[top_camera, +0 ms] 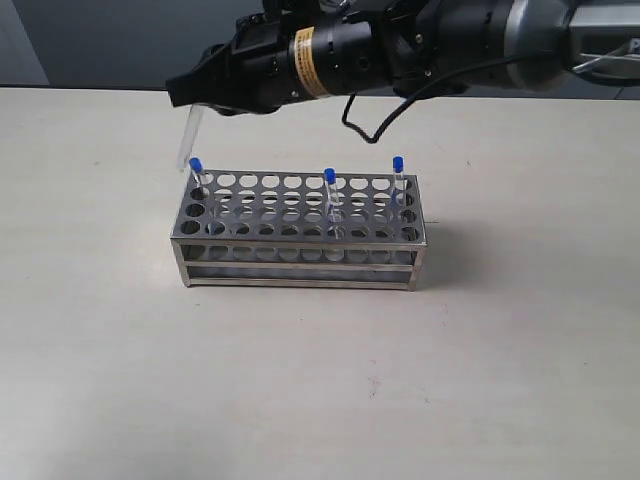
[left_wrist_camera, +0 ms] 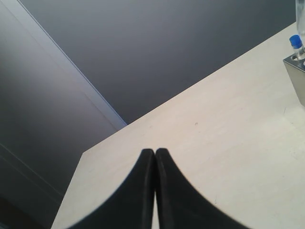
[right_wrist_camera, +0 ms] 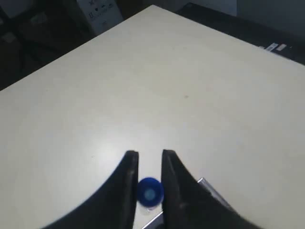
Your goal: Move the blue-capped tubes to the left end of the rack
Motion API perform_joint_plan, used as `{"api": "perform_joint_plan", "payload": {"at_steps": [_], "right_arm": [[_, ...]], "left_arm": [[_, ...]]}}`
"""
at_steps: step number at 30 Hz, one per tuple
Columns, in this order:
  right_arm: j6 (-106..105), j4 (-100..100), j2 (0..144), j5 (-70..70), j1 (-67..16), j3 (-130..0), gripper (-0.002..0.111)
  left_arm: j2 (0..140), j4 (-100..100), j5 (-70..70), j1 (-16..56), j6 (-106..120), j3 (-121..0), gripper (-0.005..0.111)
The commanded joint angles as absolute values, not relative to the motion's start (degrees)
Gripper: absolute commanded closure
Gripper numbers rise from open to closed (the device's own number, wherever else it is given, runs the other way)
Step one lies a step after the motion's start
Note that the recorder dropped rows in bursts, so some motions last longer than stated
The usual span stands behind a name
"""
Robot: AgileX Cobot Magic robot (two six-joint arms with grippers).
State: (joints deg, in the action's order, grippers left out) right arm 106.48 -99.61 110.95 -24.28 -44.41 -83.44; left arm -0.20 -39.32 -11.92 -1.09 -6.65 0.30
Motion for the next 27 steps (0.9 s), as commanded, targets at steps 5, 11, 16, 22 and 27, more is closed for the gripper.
{"api": "perform_joint_plan", "payload": {"at_steps": [5,11,16,22,27], "right_arm": [[104.4,-99.95,113.56,-21.15,-44.73,-83.87,0.108],[103.48,-99.95,114.56,-17.58,-44.73,-83.87,0.108],[101.78,-99.95,114.56,-17.03,-44.73,-83.87,0.108],[101.21,-99.95,114.68,-17.26,-44.73,-83.87,0.108],[101.21,-99.95,115.63,-17.28,-44.73,-83.87,0.108]], "left_arm": [[0.0,-39.27,-11.57,-0.96,-6.93,0.0,0.106],[0.0,-39.27,-11.57,-0.96,-6.93,0.0,0.106],[0.0,-39.27,-11.57,-0.96,-6.93,0.0,0.106],[0.0,-39.27,-11.57,-0.96,-6.93,0.0,0.106],[0.0,-39.27,-11.69,-0.96,-6.93,0.0,0.106]]}}
